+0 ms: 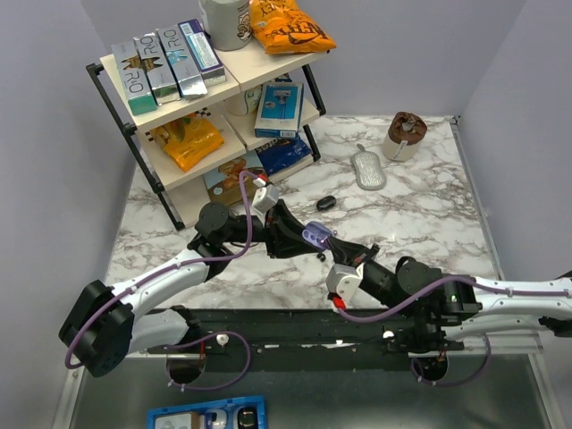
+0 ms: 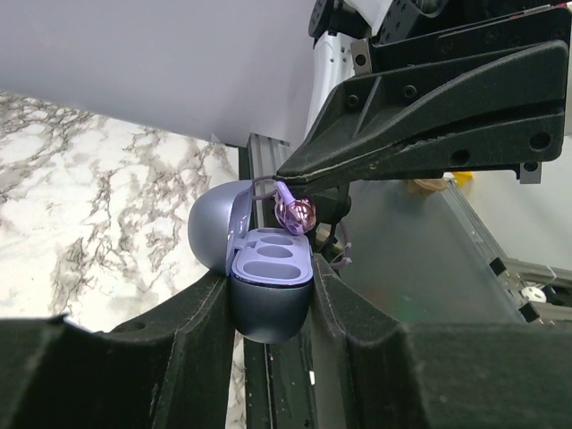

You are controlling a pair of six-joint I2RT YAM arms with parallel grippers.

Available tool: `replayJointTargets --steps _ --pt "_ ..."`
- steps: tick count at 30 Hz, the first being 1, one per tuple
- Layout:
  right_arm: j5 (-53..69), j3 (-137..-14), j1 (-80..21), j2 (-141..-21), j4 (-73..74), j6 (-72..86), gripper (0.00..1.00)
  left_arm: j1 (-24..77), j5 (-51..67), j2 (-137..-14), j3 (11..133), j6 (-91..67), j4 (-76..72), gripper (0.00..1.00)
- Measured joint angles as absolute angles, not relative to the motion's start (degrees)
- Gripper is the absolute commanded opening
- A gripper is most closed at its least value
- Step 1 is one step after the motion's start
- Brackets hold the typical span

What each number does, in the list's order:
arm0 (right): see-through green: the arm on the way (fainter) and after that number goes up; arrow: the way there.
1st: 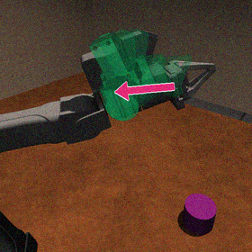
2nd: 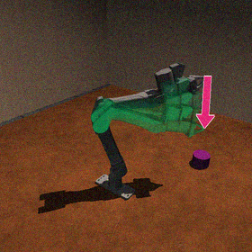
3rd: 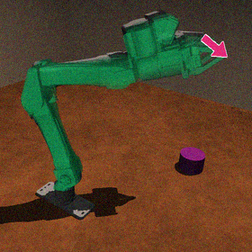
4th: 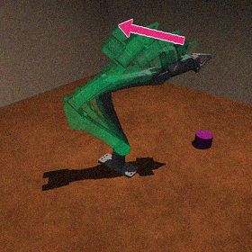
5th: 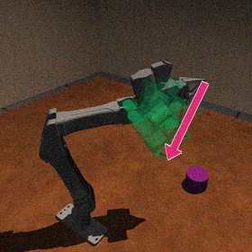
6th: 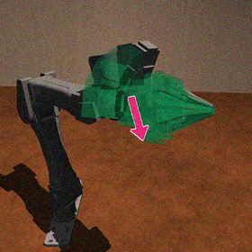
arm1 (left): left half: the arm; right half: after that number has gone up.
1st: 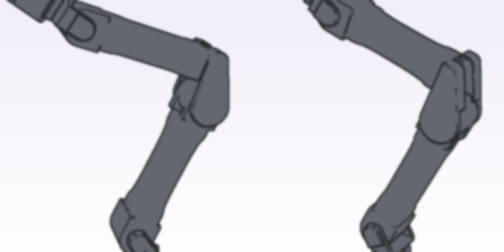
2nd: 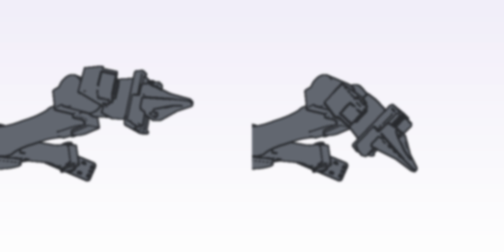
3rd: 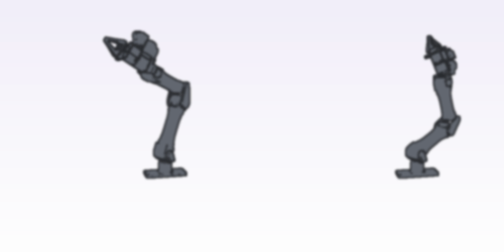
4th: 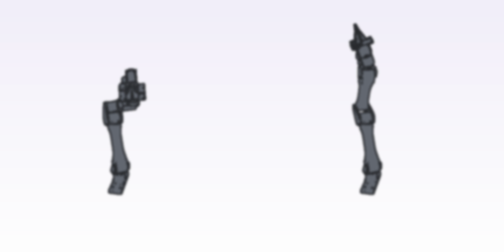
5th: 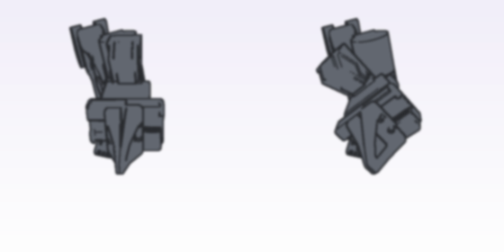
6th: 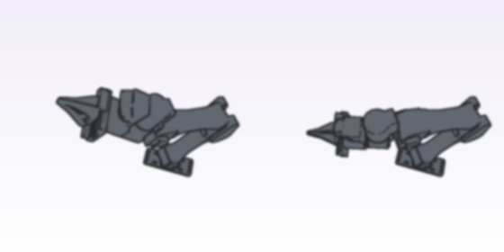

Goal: Insert the wireless bluetooth earbuds into the charging case
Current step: Place the earbud in the charging case.

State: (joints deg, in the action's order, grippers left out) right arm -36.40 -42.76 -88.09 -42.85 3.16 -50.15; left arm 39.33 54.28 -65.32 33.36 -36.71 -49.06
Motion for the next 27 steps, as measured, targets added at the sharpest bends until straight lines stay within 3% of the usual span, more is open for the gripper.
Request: replayJointTargets --steps 27 --pt "-37.01 -40.86 -88.14 -43.62 -1.3 -53.04 0.01 39.33 54.3 -65.28 33.36 -38.22 -49.71 0.0"
